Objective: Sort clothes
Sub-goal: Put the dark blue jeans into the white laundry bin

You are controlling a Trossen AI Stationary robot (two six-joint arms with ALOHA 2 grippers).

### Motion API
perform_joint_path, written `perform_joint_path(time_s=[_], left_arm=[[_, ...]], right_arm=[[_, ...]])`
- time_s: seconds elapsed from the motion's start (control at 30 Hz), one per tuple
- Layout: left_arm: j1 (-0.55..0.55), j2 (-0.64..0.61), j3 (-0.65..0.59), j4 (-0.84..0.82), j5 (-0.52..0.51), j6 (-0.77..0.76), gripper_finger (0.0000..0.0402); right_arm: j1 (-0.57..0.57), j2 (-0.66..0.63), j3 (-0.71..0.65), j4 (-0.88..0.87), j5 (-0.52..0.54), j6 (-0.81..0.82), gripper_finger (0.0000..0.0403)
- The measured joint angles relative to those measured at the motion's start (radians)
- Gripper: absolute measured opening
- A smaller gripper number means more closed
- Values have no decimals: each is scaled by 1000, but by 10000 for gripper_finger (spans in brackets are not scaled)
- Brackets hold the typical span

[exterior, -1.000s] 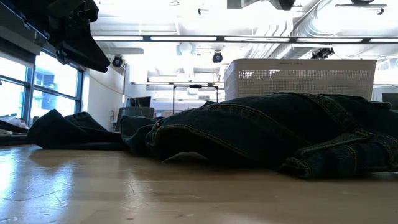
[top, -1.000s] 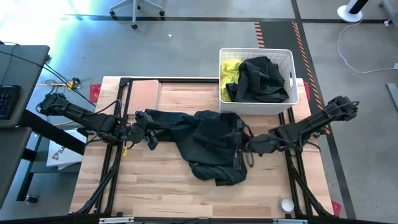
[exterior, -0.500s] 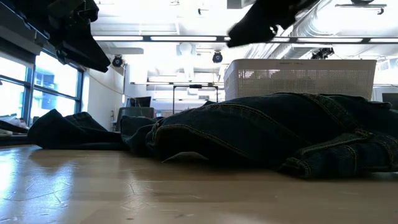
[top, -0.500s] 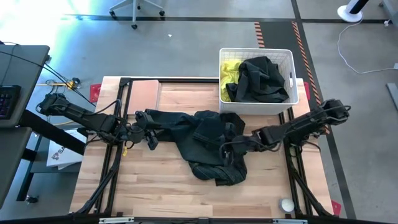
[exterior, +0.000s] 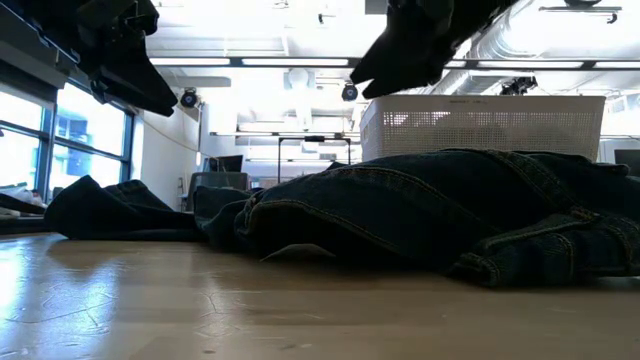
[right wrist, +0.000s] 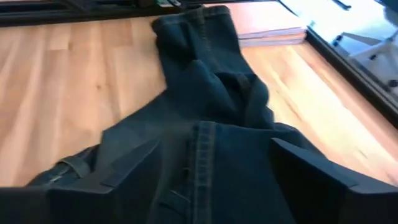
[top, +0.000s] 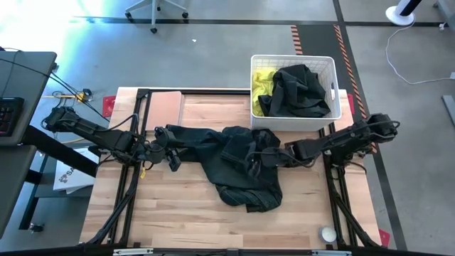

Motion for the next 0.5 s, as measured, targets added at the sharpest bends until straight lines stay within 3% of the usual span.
perform_joint_path(time_s=[0.27,0.5], left_arm=[[0,4,0,3,0,0,145],[0,29,0,3,8,-1,145]], right_arm=[[6,0,0,-52,77,-48,323],[16,-1,0,-158,53,126,324]])
